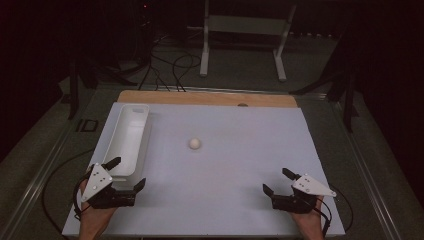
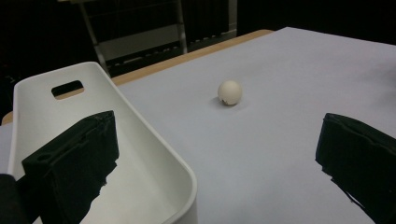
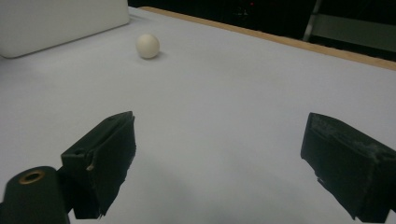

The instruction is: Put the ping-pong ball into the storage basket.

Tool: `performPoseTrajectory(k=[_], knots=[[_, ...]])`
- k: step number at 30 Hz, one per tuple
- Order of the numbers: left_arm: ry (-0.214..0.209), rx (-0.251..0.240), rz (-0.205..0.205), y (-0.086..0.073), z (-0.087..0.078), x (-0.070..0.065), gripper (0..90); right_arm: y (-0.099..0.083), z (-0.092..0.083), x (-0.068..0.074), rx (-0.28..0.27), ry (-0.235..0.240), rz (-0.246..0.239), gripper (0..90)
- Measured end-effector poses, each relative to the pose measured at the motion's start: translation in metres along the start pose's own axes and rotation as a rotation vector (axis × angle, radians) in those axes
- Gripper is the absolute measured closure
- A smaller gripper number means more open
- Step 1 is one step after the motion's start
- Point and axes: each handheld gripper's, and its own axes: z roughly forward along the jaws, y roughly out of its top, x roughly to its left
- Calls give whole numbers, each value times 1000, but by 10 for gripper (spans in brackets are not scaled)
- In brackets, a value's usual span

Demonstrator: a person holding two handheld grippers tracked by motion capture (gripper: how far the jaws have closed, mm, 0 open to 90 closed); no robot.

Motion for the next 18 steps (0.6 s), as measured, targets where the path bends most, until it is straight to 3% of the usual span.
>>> performPoseTrajectory(k=[6,10,18], knots=[[-10,13,-18,1,1,0,0,1,-1,0,-8,-9,3,98],[-21,46,-61,3,2,0,0,1,-1,0,-7,-15,5,98],[-35,97,-57,10,5,-2,5,1,-1,2,-3,-17,4,98]])
